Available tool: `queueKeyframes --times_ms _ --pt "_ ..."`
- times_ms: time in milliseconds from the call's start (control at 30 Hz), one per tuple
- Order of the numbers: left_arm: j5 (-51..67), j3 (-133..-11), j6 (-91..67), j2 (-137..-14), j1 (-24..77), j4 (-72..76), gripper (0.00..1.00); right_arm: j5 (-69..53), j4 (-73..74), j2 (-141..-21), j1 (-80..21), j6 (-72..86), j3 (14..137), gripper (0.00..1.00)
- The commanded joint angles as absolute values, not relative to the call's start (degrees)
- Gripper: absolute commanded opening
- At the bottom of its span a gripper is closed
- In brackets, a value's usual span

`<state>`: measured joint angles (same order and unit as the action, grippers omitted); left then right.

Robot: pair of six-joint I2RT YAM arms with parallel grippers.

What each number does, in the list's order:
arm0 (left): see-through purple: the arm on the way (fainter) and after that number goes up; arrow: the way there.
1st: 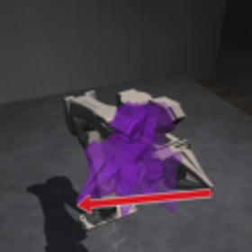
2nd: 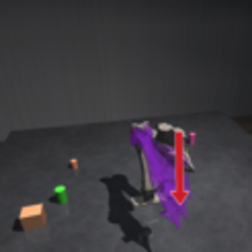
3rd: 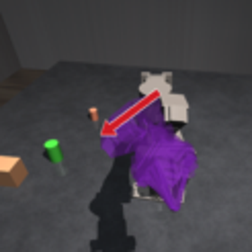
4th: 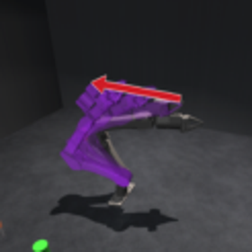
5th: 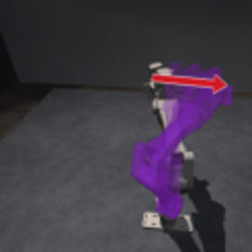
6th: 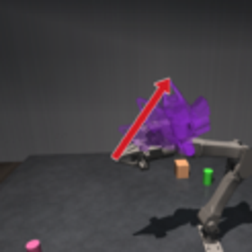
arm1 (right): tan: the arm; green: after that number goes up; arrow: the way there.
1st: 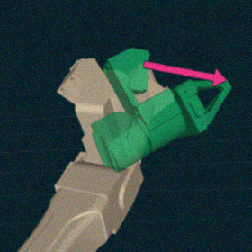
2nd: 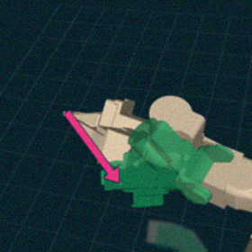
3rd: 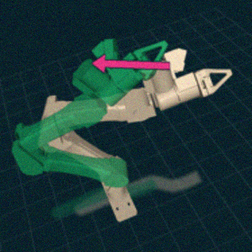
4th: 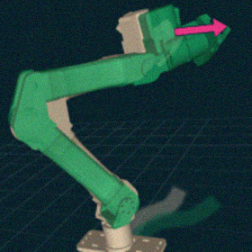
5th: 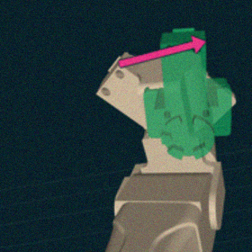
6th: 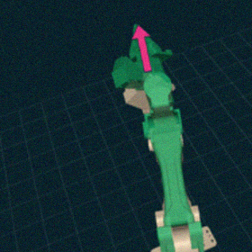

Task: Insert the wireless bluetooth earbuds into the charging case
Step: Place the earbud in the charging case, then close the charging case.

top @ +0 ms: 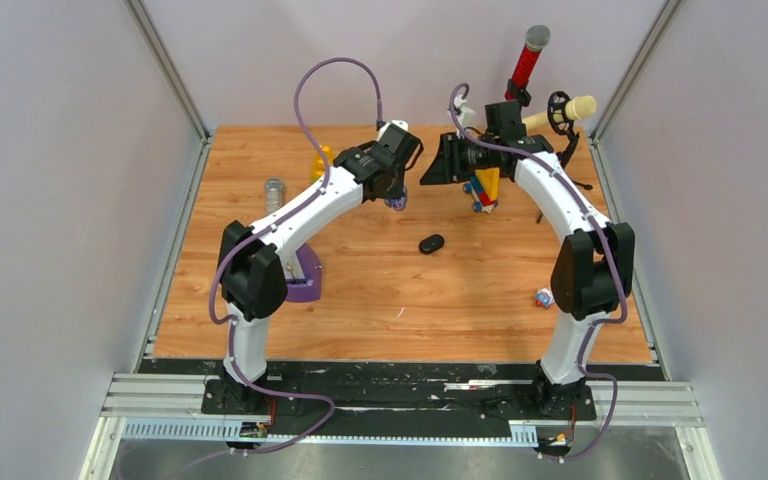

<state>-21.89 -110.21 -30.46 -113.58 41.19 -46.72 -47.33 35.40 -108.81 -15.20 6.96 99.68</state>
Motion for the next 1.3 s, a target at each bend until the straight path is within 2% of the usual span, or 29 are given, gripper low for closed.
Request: queueKeyframes --times_ms 0,300,467,767,1000,1167,1267 --pt "-20.26 -107.67 -21.02 -112.61 41.41 -40.46 0.00 -46.21 35.62 -102.73 -14.52 -5.43 94.12 0.39" --pt "-10.51 -97.41 -10.08 -105.64 41.42 -33.15 0.00 -55.08 35.90 -102.07 -11.40 -32.66 85.90 0.47" --pt "-0.57 -95.73 -6.63 -102.83 41.47 -33.22 0.00 -70.09 43.62 -101.46 -7.67 -51.59 84.83 0.55" --pt "20.00 -95.27 -2.43 -101.22 41.46 -32.98 0.00 -84.08 48.28 -101.92 -7.15 -65.78 79.60 0.61" --pt "25.32 -94.78 -1.71 -100.47 41.46 -33.27 0.00 -86.96 52.24 -101.81 -7.26 -70.25 79.61 0.61" --pt "25.42 -94.75 -1.59 -100.42 41.48 -33.07 0.00 -87.28 63.39 -105.41 -8.49 -76.22 84.61 0.61" --pt "24.51 -94.70 -1.68 -100.37 41.48 -33.03 0.00 -87.42 78.05 -109.85 -8.72 -88.01 90.02 0.61"
